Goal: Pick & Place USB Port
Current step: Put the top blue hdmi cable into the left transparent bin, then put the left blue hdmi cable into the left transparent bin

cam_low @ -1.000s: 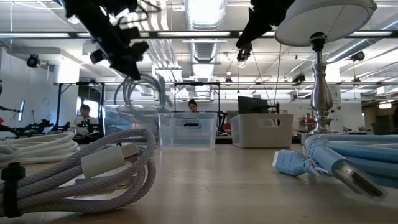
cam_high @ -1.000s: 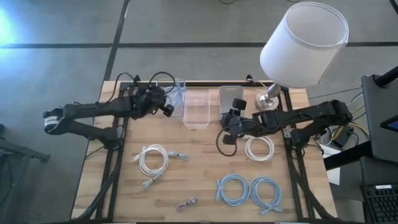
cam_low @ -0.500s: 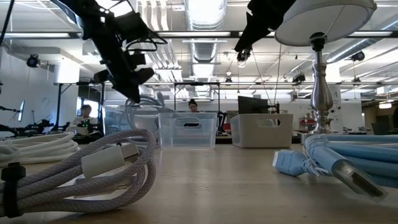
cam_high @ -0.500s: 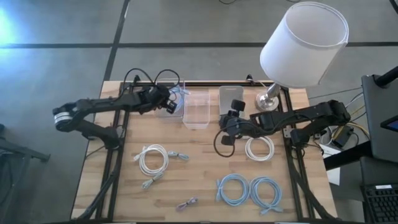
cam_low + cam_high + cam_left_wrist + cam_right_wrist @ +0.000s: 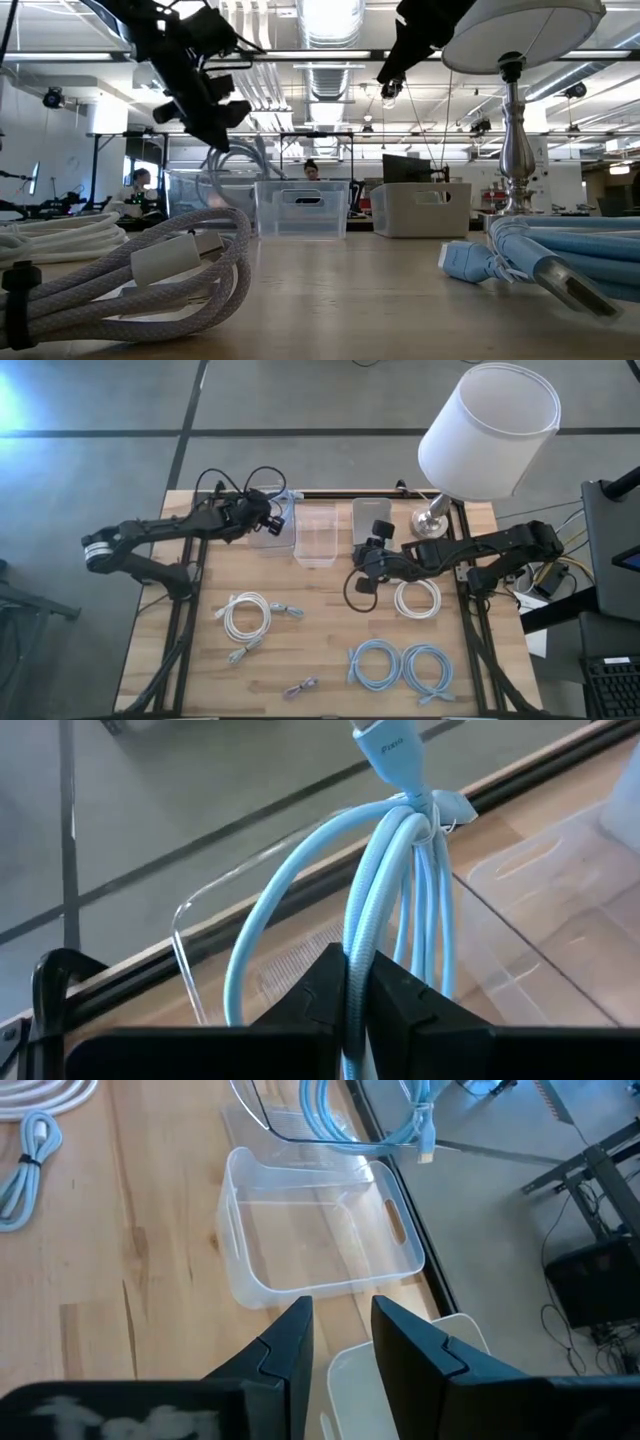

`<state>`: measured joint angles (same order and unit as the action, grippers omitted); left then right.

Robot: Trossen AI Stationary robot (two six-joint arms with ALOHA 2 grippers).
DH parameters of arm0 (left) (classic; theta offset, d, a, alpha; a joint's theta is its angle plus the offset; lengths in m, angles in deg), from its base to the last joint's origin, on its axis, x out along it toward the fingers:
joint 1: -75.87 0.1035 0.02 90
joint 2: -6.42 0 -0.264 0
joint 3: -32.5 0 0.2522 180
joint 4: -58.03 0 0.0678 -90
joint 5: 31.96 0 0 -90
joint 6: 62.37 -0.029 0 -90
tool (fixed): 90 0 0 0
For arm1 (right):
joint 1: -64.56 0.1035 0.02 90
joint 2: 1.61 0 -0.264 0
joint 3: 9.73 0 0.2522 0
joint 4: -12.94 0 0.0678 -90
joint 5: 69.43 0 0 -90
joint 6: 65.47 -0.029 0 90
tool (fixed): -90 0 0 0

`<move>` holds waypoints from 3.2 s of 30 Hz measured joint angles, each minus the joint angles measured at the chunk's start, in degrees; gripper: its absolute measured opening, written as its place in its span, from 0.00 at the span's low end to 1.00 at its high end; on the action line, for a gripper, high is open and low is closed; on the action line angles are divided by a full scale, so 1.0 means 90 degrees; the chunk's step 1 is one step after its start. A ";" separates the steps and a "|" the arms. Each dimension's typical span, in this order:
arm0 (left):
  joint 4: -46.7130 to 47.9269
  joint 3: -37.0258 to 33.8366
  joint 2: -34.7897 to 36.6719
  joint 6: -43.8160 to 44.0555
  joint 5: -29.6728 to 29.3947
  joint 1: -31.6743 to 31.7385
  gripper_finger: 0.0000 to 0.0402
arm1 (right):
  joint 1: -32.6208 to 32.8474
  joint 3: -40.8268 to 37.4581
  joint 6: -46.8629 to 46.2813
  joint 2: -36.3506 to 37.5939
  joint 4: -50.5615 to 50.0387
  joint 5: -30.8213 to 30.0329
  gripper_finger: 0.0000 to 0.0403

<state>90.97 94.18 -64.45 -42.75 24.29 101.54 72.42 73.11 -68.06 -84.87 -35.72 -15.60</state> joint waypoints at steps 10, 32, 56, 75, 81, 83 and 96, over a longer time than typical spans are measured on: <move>0.0840 -0.0046 0.0506 0.0627 -0.0165 -0.0125 0.07 | -0.0002 -0.0117 -0.0050 0.0000 0.0005 0.0000 0.23; 0.0176 -0.0367 -0.0295 0.0656 -0.0382 -0.0048 0.20 | -0.0002 -0.0138 0.0123 0.0002 0.0123 0.0000 0.22; 0.0159 0.0098 0.0121 -0.1751 -0.0097 0.0289 0.47 | 0.0000 -0.0216 -0.0330 0.0002 0.0146 0.0067 0.23; 0.0080 0.0165 0.0678 -0.1822 0.2514 -0.0155 0.46 | 0.0408 -0.1440 -0.2778 -0.0180 0.0105 0.4624 0.29; 0.0076 0.0165 0.0651 -0.1669 0.2514 -0.0202 0.46 | 0.1063 -0.1832 -0.3655 -0.0697 0.0893 0.5556 0.30; 0.0037 0.0165 0.0651 -0.1666 0.2514 -0.0209 0.45 | 0.1244 -0.1834 -0.3799 -0.0924 0.1009 0.5588 0.31; -0.0131 0.0163 0.0651 -0.1659 0.2511 -0.0204 0.44 | 0.1551 -0.1394 -0.3717 -0.1741 0.0959 0.5502 0.32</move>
<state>89.79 95.65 -58.60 -57.68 46.89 99.71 86.38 60.57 -101.52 -100.55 -27.09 33.92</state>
